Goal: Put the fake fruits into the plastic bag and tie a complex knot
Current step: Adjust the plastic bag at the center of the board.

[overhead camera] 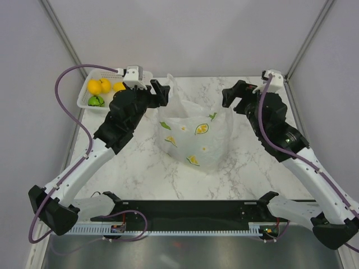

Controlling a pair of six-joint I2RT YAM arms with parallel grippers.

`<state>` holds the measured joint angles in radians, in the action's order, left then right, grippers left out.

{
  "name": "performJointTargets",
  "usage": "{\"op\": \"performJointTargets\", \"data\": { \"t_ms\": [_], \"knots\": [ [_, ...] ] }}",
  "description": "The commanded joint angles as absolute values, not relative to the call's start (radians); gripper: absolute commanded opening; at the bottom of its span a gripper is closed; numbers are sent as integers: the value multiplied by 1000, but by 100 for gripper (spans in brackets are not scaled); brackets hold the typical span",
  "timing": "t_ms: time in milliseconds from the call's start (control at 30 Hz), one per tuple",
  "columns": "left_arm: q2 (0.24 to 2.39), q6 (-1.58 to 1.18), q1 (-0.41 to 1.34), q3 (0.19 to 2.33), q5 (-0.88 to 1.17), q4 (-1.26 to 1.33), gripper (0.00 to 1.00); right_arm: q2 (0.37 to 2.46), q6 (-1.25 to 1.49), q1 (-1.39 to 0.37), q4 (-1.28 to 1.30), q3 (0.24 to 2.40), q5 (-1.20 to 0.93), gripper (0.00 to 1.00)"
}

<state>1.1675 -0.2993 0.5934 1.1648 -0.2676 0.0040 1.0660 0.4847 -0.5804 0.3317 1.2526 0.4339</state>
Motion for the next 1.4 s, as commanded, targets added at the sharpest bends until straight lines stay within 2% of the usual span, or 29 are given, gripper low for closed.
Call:
{"op": "performJointTargets", "data": {
  "t_ms": [0,100,233,467,567,733,1033,1233,1300,1367],
  "knots": [
    [1149,-356,594,1204,-233,-43,85,985,448,-581,422,1267,477,98],
    [1164,-301,594,1226,-210,-54,88,925,457,-581,456,1238,436,98],
    [1189,-253,594,1258,-187,-78,88,904,428,-580,442,1194,202,98],
    [1196,-201,591,1319,-195,-150,91,1000,249,-574,483,1223,5,98],
    [1204,-204,584,1330,-210,-195,92,1032,213,-543,471,1209,2,98],
    [1224,-213,578,1345,-179,-209,91,1088,192,-459,410,1172,-126,98],
    [1279,-265,578,1376,-164,-224,86,1115,172,-387,296,1105,-218,98],
    [1336,-207,592,1541,-110,-257,86,1108,204,-350,212,1046,-314,98],
    [1359,-183,601,1604,-100,-287,86,1114,209,-350,192,1048,-354,94],
    [1393,-167,617,1699,-92,-331,86,1114,222,-350,173,1048,-380,85]
  ]
}}
